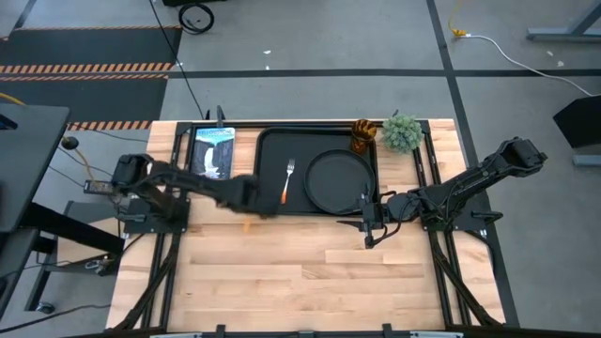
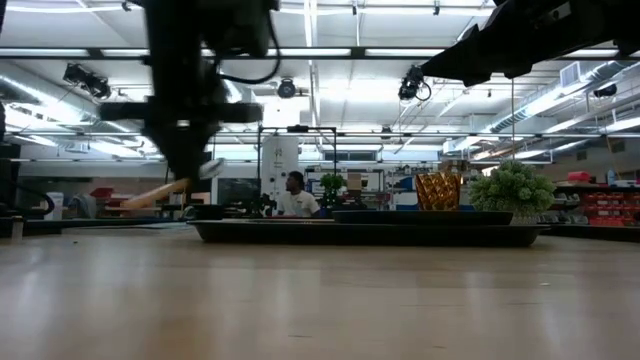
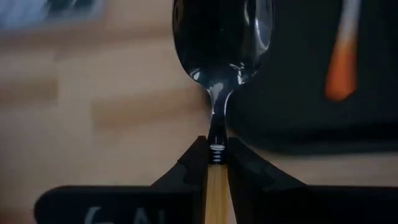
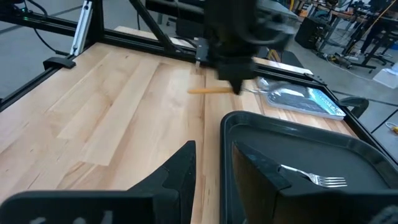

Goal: Pick and place plate/cup/fork/spoon on tray
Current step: Put the yellow spoon on the black serving tray to the left of the orange fork

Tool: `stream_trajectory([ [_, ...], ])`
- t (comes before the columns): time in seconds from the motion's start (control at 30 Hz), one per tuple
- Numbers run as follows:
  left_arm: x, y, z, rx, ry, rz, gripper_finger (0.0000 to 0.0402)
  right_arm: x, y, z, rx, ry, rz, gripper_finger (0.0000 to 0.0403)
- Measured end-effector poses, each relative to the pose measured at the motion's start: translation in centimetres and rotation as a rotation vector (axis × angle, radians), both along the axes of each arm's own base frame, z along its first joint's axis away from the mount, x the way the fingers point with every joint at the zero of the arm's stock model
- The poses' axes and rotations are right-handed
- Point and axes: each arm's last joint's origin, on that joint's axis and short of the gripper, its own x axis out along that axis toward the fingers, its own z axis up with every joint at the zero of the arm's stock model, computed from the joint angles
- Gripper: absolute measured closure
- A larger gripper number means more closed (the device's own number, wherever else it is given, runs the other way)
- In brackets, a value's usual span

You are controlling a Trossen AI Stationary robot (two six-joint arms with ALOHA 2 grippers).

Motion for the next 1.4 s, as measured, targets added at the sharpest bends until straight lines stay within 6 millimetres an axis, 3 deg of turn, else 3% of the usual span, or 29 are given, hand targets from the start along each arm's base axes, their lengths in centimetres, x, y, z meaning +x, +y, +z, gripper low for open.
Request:
stream_trajectory([
  [0.27, 2.3, 7.0, 1.7, 0.043, -0.110, -0.064, 0.0357, 0.0, 0.0, 0.0, 0.000, -0.001, 0.000, 0.0292],
  [0.57, 4.3, 12.2, -0.8, 0.022, -0.184, -0.109, 0.0356, 0.0, 0.0, 0.0, 0.003, 0.000, -0.001, 0.0294],
  [0.9, 5.2, 13.8, -4.3, -0.032, -0.144, -0.115, 0.0356, 0.0, 0.0, 0.0, 0.003, 0.000, -0.001, 0.0302],
  [1.4, 5.2, 13.9, -4.3, -0.025, -0.141, -0.117, 0.0356, 0.0, 0.0, 0.0, 0.003, 0.002, -0.001, 0.0305],
])
